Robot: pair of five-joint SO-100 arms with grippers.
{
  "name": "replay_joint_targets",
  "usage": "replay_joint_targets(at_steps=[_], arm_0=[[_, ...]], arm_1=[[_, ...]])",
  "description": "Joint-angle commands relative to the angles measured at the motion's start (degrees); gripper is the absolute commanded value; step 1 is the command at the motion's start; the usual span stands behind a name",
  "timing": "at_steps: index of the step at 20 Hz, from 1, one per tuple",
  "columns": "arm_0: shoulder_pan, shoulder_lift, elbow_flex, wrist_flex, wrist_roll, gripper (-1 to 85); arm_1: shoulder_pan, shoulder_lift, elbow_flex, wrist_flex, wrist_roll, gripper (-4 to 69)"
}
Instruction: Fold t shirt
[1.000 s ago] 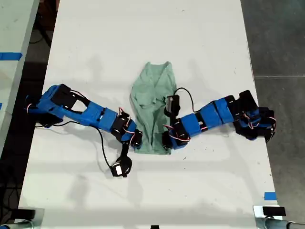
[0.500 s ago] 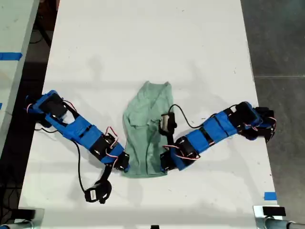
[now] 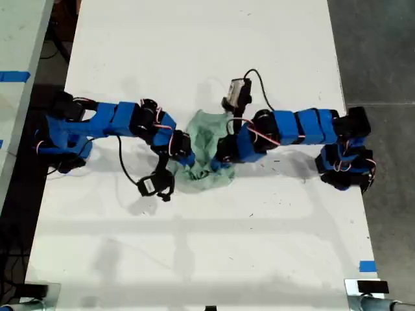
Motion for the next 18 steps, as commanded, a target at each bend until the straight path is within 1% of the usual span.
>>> replay_joint_targets(at_steps=[1,4,5,6,7,8,9,10,11,12,14,15,16,18], arm_0=[[-10.9,4.4,-1.1,2.0,4.1,-0.1],[-20.5,-1.4,0.1,1.1,8.3,-0.1],[-22.5,-5.4,0.1,0.9,7.9,5.1],[-23.6,-9.6,-0.4,-0.3,7.6,10.6],[-24.4,-13.6,-1.1,-1.7,8.1,12.9],[-25.2,-16.6,-1.5,-2.5,9.3,15.5],[-25.8,-18.2,-1.7,-5.0,15.6,38.3],[-26.5,-18.7,-2.3,-4.6,18.2,40.7],[-27.2,-17.8,-2.2,-3.6,20.0,36.7],[-27.7,-15.6,-2.0,-2.0,20.4,35.5],[-27.9,-7.6,-0.9,0.8,20.2,33.8],[-27.7,-2.4,-0.5,2.2,19.6,30.6],[-27.5,3.5,0.2,3.6,18.8,24.2],[-27.9,17.2,3.3,5.5,17.8,4.4]], arm_1=[[9.7,10.5,8.1,0.8,-1.9,0.6],[20.9,14.9,20.7,-0.4,-5.1,0.5],[24.9,14.3,25.6,-2.0,-6.8,0.4],[28.7,11.7,30.1,-4.3,-8.3,9.8],[31.6,6.5,31.6,-4.9,-9.8,19.2],[33.6,0.8,30.9,-4.7,-11.8,21.2],[34.5,-2.9,30.5,-5.2,-14.0,29.8],[34.7,-4.4,30.2,-5.4,-15.1,34.8],[34.5,-4.1,30.1,-5.1,-15.6,34.9],[34.0,-2.7,29.4,-4.0,-15.4,35.5],[32.7,2.4,27.4,0.2,-14.0,37.0],[32.3,6.2,27.3,2.5,-13.3,37.9],[31.8,10.8,27.7,4.8,-12.5,38.7],[30.8,22.4,31.0,8.9,-11.3,39.7]])
